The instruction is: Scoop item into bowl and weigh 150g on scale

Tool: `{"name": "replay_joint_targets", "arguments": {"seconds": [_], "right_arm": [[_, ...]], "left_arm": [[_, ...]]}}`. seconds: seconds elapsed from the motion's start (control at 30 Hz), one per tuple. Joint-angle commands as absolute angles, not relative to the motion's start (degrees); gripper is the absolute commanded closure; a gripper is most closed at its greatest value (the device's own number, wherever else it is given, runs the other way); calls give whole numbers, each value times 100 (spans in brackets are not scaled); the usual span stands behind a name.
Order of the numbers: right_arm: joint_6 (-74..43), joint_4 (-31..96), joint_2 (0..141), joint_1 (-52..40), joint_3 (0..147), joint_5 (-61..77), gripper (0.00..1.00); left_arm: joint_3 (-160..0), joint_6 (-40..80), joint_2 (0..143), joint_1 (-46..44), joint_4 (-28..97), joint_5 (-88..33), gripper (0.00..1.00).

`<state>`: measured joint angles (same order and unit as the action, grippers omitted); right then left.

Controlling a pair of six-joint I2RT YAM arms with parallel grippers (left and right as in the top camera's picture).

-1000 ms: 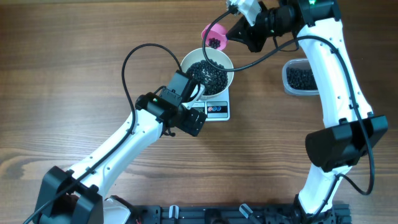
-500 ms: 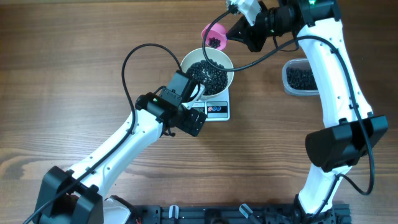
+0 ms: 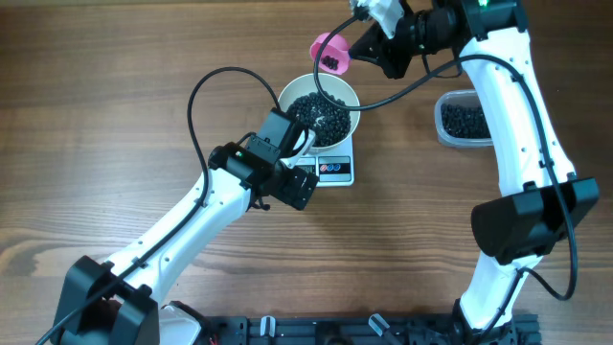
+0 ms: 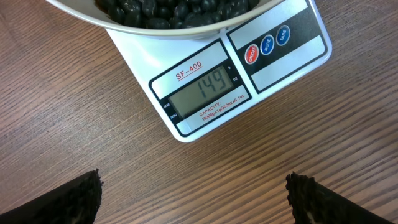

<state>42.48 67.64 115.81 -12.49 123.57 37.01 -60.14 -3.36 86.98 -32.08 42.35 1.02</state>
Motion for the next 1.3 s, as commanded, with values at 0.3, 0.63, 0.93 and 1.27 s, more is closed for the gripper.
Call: {"name": "replay_joint_targets", "arguments": {"seconds": [0.3, 0.63, 0.93, 1.27], "right_arm": [[4032, 6729, 11592, -1214, 12416, 3732, 96], [3389, 6667, 11592, -766, 12416, 4807, 96], [2248, 7349, 11607, 762, 12230, 5704, 96], [2250, 8241, 11616, 2392, 11483, 4414, 96]], "left_arm": [[-5988, -403, 8604, -3166, 4219, 71, 0], [-5988, -403, 8604, -3166, 4219, 71, 0], [-5988, -403, 8604, -3166, 4219, 71, 0], [-5988, -403, 8604, -3166, 4219, 71, 0]]}}
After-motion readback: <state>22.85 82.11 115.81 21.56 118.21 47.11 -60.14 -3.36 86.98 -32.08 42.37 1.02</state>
